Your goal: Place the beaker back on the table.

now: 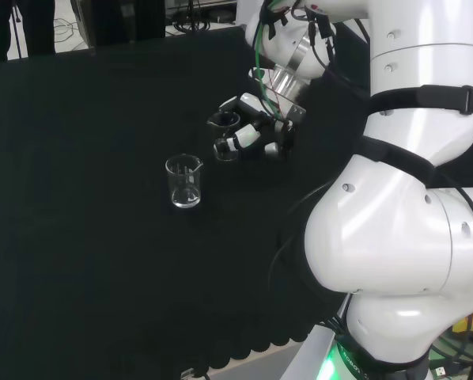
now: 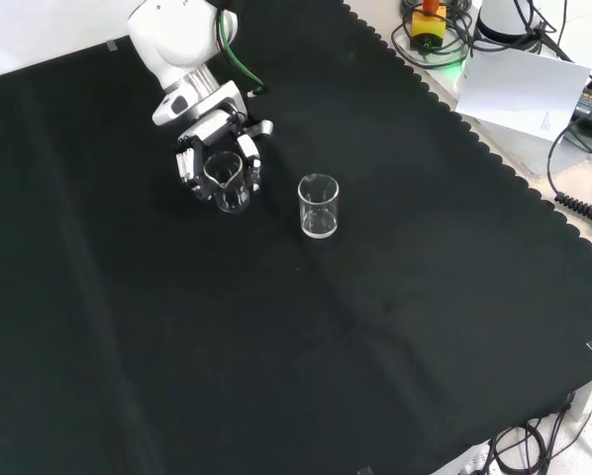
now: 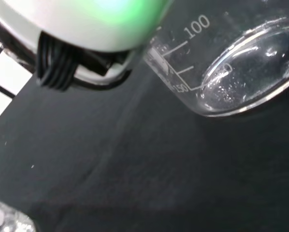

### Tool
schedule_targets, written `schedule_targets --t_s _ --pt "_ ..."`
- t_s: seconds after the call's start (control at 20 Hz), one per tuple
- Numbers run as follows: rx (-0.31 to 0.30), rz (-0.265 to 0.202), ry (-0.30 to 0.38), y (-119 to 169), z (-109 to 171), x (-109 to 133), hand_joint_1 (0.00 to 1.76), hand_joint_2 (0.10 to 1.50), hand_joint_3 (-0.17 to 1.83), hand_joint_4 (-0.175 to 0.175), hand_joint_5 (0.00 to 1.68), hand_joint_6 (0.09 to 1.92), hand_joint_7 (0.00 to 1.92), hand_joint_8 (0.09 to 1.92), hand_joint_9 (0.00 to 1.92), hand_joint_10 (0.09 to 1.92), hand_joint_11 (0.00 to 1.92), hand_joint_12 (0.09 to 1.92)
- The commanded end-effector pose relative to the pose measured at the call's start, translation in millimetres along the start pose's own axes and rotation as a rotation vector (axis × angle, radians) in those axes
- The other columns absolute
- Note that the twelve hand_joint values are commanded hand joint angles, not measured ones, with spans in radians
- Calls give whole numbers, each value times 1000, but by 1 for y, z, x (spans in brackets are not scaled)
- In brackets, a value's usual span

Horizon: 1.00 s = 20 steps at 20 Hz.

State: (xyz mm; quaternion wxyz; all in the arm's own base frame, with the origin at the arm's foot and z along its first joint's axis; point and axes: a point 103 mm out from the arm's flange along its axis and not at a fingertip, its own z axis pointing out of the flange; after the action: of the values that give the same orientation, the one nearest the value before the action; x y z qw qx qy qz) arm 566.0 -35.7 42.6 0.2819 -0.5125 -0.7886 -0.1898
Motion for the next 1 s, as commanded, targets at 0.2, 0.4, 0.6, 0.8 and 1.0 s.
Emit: schedule_targets --t_s 0.2,0.4,0.6,0.8,1.0 --pt "68 -17 -44 1 5 14 1058 455 669 -54 440 718 580 716 977 87 458 1287" --pt "66 -27 -54 1 -4 23 994 467 593 -54 354 441 344 723 778 87 250 1358" --pt "47 -31 -73 -3 -21 38 974 472 572 -53 362 375 320 723 755 87 229 1367" --pt "27 -22 -139 -15 -51 67 960 480 555 -52 378 331 317 718 744 87 224 1376" --pt "1 19 -212 -32 -78 97 951 487 544 -51 390 304 316 715 739 87 216 1379"
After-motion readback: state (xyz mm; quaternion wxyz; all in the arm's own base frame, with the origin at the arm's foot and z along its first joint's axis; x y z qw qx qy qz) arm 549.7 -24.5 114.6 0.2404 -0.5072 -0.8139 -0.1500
